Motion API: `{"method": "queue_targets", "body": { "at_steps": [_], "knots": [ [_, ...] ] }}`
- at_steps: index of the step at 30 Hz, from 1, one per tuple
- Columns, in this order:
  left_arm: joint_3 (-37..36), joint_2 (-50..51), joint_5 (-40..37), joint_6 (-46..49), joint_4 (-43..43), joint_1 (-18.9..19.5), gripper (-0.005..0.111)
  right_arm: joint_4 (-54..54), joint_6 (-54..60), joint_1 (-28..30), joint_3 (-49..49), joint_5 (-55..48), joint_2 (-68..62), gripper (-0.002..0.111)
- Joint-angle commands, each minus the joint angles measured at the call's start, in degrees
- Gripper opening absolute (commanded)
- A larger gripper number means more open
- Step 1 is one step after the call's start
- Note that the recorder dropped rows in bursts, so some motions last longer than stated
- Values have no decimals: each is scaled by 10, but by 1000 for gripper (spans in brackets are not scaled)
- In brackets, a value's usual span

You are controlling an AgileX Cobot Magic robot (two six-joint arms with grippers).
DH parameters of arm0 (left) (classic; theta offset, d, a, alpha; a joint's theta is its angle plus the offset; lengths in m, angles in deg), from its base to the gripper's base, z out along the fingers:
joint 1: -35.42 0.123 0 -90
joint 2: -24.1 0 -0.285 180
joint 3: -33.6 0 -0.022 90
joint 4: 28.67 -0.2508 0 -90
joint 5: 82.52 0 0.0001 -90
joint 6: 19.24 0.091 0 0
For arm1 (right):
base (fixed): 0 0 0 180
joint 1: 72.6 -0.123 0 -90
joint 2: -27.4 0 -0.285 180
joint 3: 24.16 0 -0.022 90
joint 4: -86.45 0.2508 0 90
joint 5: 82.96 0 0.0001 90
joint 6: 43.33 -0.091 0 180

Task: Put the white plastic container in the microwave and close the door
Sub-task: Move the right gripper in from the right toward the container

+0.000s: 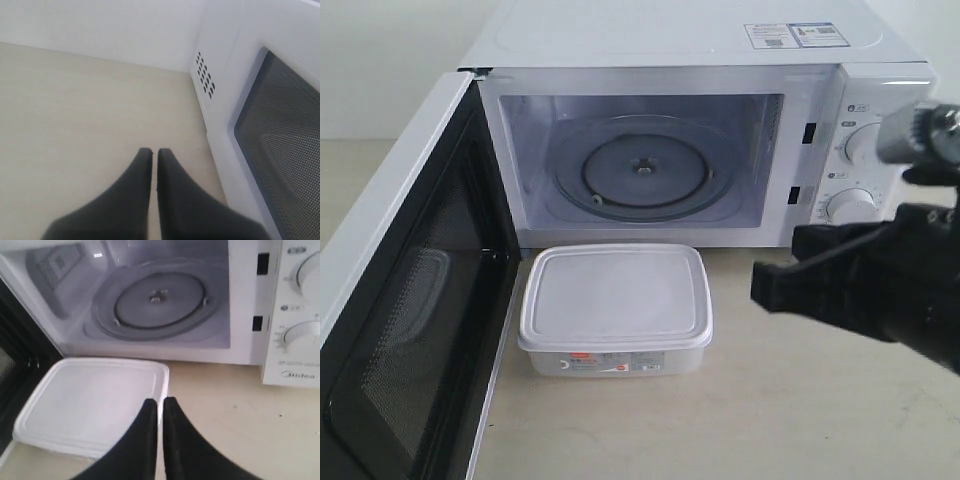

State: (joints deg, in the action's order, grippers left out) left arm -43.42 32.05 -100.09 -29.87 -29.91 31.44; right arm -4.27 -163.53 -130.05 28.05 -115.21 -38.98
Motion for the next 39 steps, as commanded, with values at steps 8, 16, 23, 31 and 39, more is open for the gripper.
{"method": "queue_targets", "body": {
  "at_steps": [8, 16, 23, 31, 39],
  "knots": [
    [-2, -2, -1, 2, -1, 3, 4, -92, 33, -2, -83, 104, -13, 0],
    [-2, -2, -1, 2, -1, 3, 4, 130, 580, -2, -145, 180, -6, 0],
    [-2, -2, -1, 2, -1, 3, 4, 538, 1095, 19, -146, 238, -6, 0],
    [-2, -2, -1, 2, -1, 3, 4, 508, 870, 180, -145, 385, -6, 0],
    [-2, -2, -1, 2, -1, 3, 4, 467, 657, 319, -108, 575, -13, 0]
  ]
}}
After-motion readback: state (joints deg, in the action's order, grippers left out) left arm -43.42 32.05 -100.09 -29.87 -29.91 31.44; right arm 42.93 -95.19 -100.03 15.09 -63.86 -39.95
